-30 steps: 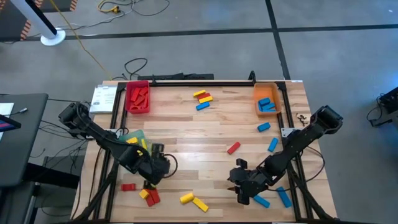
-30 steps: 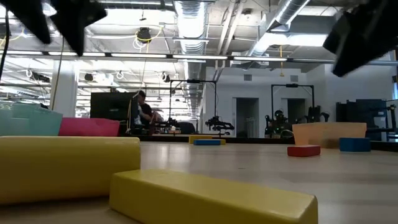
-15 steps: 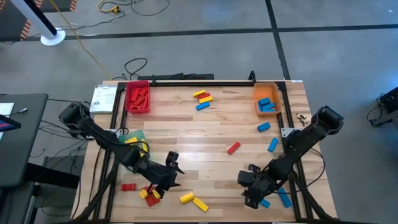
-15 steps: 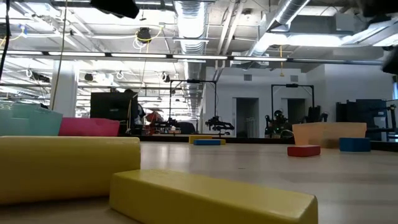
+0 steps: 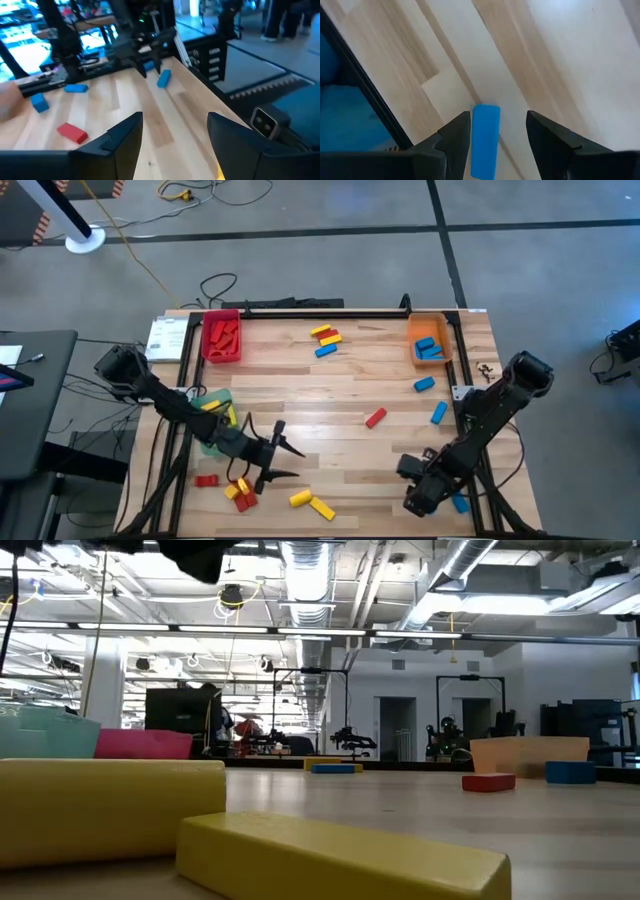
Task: Sort blocks
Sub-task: Put the blue block into the orange bin
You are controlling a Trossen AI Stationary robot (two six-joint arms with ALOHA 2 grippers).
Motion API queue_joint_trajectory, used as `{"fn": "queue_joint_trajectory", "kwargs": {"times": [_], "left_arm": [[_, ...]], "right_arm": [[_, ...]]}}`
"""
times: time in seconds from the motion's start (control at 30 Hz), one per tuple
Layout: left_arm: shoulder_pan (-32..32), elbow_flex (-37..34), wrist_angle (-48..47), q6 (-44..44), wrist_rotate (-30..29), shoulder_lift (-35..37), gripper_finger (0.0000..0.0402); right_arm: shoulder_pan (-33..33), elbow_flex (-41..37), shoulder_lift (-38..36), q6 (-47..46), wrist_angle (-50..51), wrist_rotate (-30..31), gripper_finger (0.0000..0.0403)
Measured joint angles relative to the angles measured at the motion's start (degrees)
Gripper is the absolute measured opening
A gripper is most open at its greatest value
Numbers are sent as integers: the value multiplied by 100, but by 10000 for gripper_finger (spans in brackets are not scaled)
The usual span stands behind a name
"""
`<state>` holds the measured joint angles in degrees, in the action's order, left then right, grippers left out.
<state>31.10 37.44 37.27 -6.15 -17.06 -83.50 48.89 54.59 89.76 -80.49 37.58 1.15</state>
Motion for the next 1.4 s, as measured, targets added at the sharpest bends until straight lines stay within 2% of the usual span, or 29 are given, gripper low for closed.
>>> {"fn": "queue_joint_trajectory", "kwargs": {"times": [0.23,0.53,0.83,1.17,1.4], "left_arm": [[-35,-290,515,-34,3,0,218],[-32,-297,492,-70,210,1,218],[-29,-297,357,-65,334,0,218],[-29,-297,267,-27,332,0,218],[-29,-297,239,19,332,0,218]], "right_arm": [[188,0,0,-623,27,0,209],[343,0,27,-1123,7,7,209],[436,4,409,-1229,-142,-101,207],[436,15,689,-1252,-566,-138,159],[432,35,909,-1267,-570,-211,151]]}}
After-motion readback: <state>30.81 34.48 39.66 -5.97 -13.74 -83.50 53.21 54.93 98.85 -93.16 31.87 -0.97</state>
